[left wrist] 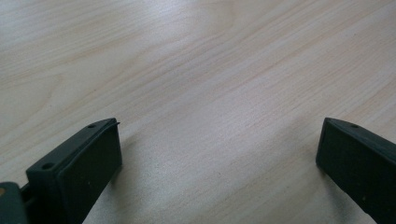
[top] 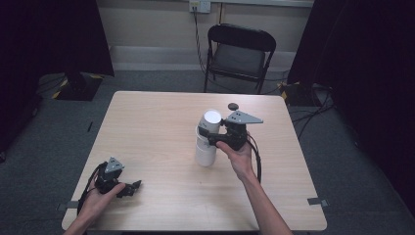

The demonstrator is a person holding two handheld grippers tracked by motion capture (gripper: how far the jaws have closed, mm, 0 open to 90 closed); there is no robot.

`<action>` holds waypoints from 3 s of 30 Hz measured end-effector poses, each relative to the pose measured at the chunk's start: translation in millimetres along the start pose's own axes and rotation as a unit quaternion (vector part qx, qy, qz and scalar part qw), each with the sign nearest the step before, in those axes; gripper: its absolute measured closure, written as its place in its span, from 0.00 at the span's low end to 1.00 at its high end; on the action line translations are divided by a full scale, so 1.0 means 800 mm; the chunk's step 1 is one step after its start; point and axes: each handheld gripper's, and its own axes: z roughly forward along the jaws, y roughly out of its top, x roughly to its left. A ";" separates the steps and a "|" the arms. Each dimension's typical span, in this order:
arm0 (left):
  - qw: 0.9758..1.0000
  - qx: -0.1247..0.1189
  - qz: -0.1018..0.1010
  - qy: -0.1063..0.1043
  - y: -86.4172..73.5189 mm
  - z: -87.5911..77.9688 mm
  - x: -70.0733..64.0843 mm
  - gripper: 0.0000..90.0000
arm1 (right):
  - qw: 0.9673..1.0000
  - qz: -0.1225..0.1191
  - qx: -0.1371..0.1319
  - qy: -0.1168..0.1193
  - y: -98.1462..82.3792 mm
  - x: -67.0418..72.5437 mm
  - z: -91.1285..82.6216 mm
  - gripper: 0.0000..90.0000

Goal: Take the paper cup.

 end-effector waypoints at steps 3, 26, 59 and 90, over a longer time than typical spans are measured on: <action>1.000 0.000 0.000 0.000 0.000 0.000 0.000 0.00 | 1.000 -0.001 -0.006 0.000 0.004 0.002 -0.003 0.33; 1.000 -0.013 0.003 0.002 0.004 -0.009 -0.002 0.19 | 0.999 0.000 -0.036 -0.016 0.027 0.003 -0.034 0.35; 0.991 -0.122 0.045 -0.031 0.065 -0.046 -0.059 0.26 | 0.998 0.024 0.018 -0.052 -0.001 0.013 -0.115 0.36; 0.955 -0.231 0.095 -0.160 0.097 -0.040 -0.141 0.42 | 0.990 0.096 0.069 0.079 -0.042 0.088 -0.053 0.36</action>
